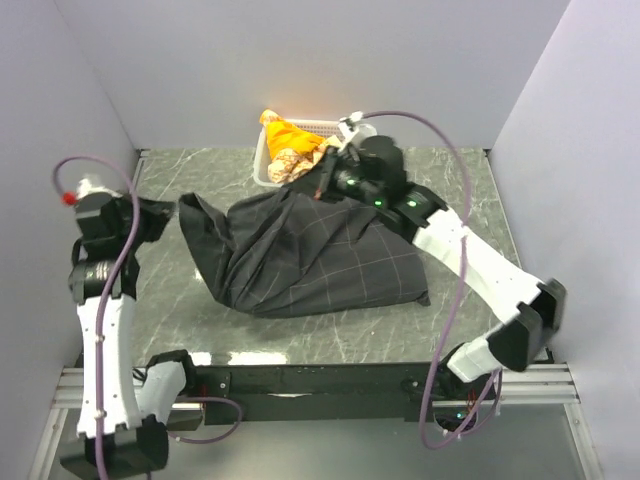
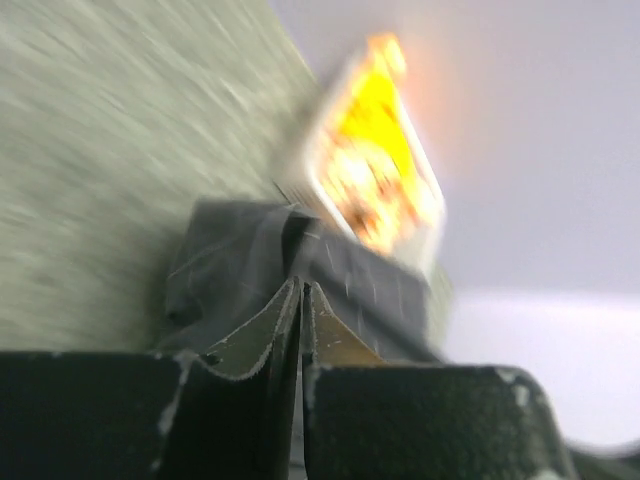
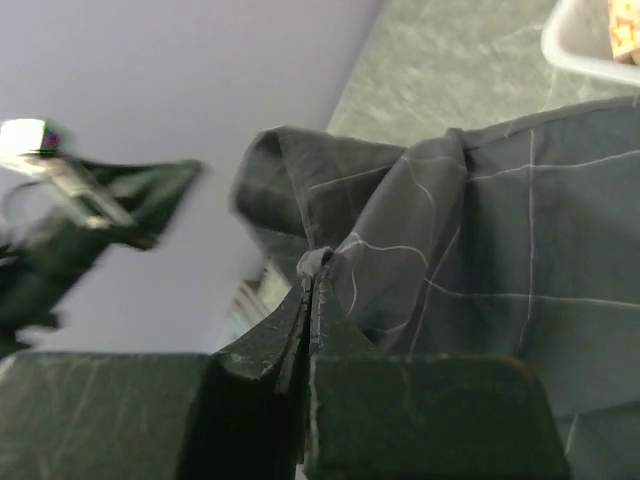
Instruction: Put the pillow into the pillowcase
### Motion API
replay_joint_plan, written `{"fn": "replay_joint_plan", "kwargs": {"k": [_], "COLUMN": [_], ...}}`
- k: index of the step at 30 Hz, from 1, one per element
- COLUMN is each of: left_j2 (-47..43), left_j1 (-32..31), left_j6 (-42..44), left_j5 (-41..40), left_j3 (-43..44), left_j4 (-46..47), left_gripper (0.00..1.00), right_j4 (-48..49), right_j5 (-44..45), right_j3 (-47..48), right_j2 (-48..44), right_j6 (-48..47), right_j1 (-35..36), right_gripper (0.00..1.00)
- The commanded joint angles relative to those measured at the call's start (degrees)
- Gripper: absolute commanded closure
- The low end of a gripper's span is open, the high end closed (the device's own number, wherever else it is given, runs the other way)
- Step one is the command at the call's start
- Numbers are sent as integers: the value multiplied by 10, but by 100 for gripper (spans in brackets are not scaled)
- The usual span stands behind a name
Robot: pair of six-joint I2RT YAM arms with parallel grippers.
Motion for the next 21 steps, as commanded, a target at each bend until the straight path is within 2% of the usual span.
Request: {"fn": "replay_joint_plan", "kwargs": {"k": [1, 3, 6, 7, 8, 9, 10, 11, 12, 13, 16, 17, 18, 21], "left_j2": [-16, -11, -1, 0, -4, -15, -29, -71, -94, -119, -187, -204, -211, -214], "left_j1": [64, 120, 158, 160, 160, 160, 157, 148, 137, 119, 23, -31, -60, -167], "left_j6": [41, 39, 37, 38, 46, 50, 53, 55, 56, 59, 53, 37, 30, 0], "left_j5": [-108, -86, -38, -23, 6, 33, 57, 74, 62, 48, -41, -56, -81, -120], "left_j3": [-21, -41, -89, -118, -132, -149, -191, -209, -220, -234, -242, -247, -263, -306], "left_j4": [-53, -57, -45, -37, -28, 1, 28, 45, 52, 52, 24, 18, 16, 23], "left_gripper": [95, 97, 98, 89, 81, 72, 50, 41, 34, 25, 17, 16, 14, 12], "right_j4": [-59, -93, -165, -216, -221, -198, -177, -152, -130, -100, -64, -61, -67, -73], "right_j5": [79, 73, 85, 110, 135, 196, 228, 248, 262, 278, 302, 312, 322, 346], "right_j3": [139, 194, 280, 285, 270, 191, 138, 82, -25, -76, -263, -306, -383, -510], "right_j2": [42, 84, 130, 131, 121, 70, 34, -4, -83, -122, -248, -276, -325, -409], "right_j6": [-71, -92, -154, -163, -165, -163, -157, -148, -127, -111, -52, -39, -10, 52], "right_j1": [23, 28, 39, 41, 40, 40, 38, 30, 21, 9, -15, -14, -17, -32], "right_gripper": [100, 95, 73, 61, 52, 43, 22, 15, 9, 3, 0, 0, 0, 0]}}
